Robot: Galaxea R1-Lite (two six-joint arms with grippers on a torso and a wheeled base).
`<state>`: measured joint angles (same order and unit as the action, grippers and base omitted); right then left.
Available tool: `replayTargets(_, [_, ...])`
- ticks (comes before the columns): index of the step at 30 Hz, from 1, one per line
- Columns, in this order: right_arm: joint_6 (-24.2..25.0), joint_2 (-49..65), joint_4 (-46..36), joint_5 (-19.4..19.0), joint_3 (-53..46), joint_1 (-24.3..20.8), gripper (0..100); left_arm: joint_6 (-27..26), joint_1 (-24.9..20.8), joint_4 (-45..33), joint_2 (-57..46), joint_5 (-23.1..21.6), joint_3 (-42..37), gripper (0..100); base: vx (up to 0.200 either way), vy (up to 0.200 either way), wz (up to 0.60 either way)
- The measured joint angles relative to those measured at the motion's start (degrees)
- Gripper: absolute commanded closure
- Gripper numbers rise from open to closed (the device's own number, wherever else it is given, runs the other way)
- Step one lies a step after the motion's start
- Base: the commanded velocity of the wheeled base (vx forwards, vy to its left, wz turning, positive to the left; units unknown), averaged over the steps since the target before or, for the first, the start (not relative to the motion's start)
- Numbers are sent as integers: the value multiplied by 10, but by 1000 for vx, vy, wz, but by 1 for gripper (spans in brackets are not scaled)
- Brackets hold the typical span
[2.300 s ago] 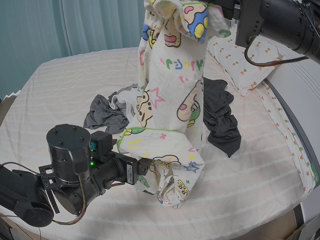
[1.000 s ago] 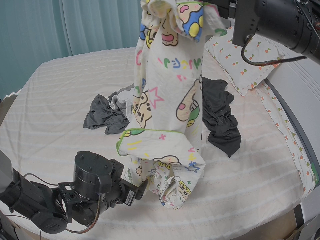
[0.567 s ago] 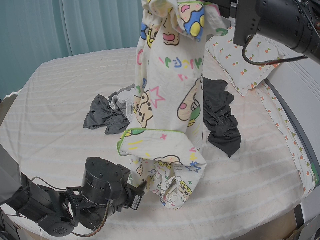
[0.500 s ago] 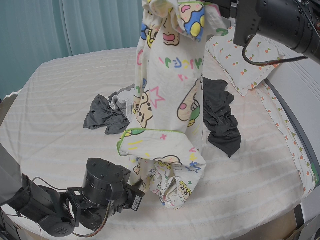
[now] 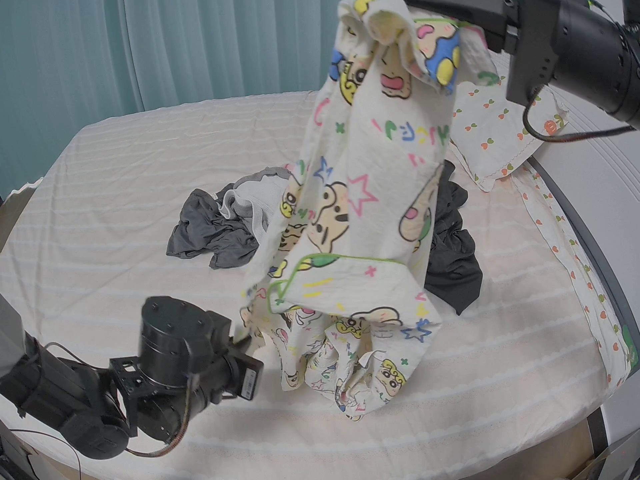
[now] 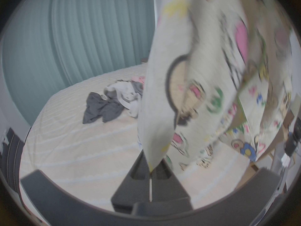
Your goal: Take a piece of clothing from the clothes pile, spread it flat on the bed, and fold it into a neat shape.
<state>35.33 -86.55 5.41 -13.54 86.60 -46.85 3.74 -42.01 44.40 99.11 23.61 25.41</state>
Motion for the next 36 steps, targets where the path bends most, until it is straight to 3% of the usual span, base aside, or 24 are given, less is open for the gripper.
replayTargets(9, [1, 60, 2, -5, -92, 118, 100, 1, 100, 138, -51, 0, 28, 100, 0, 0, 0])
replayTargets(16, [1, 97, 5, -6, -137, 187, 100, 1, 148, 157, -108, 0, 120, 100, 0, 0, 0])
replayTargets(22, [0, 126, 7, -7, -147, 207, 100, 0, 169, 146, -160, 0, 204, 100, 0, 0, 0])
replayTargets(29, [-1, 157, 36, -31, -122, 206, 100, -1, 173, 64, -235, -3, 280, 100, 0, 0, 0])
replayTargets(36, [1, 181, 43, -49, -138, 198, 100, 0, 154, 11, -304, -3, 260, 100, 0, 0, 0])
